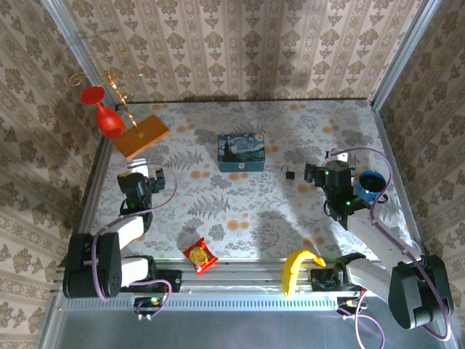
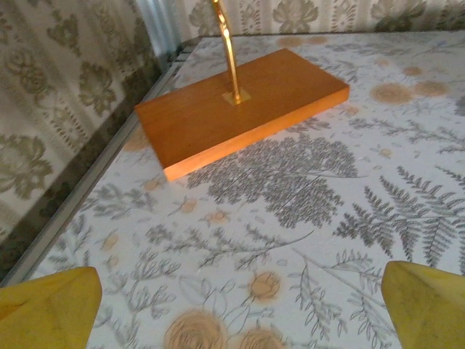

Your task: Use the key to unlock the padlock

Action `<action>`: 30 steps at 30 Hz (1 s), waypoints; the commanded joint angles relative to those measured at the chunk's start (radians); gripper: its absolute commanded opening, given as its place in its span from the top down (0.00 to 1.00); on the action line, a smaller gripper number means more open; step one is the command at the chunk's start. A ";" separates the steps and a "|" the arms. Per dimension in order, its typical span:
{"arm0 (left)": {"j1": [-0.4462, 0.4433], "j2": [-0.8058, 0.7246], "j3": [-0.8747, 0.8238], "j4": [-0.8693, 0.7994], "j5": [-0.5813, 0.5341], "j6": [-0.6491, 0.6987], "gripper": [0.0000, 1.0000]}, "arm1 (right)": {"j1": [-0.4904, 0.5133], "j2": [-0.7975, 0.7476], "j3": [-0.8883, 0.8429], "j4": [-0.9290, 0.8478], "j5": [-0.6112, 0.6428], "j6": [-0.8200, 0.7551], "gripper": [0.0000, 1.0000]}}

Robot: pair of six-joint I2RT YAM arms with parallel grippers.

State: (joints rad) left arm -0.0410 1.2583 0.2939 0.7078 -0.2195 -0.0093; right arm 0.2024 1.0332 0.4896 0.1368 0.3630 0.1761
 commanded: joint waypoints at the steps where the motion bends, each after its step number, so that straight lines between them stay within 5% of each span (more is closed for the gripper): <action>1: 0.021 0.089 -0.002 0.219 0.118 0.045 0.00 | -0.004 -0.007 -0.033 0.135 0.044 -0.087 0.00; 7: 0.028 0.313 -0.021 0.475 0.206 0.075 0.00 | -0.024 0.035 -0.077 0.288 0.030 -0.152 0.00; 12: 0.088 0.297 0.091 0.227 0.473 0.089 0.00 | -0.059 0.111 -0.134 0.454 -0.005 -0.154 0.00; 15: 0.121 0.308 0.062 0.300 0.560 0.072 0.00 | -0.071 0.172 -0.159 0.553 -0.018 -0.155 0.00; 30: 0.117 0.306 0.062 0.300 0.513 0.065 0.00 | -0.142 0.503 -0.222 1.002 -0.139 -0.141 0.00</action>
State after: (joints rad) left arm 0.0738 1.5623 0.3511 0.9916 0.2775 0.0494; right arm 0.0681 1.5127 0.2836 1.0080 0.2584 0.0296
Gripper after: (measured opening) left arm 0.999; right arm 0.999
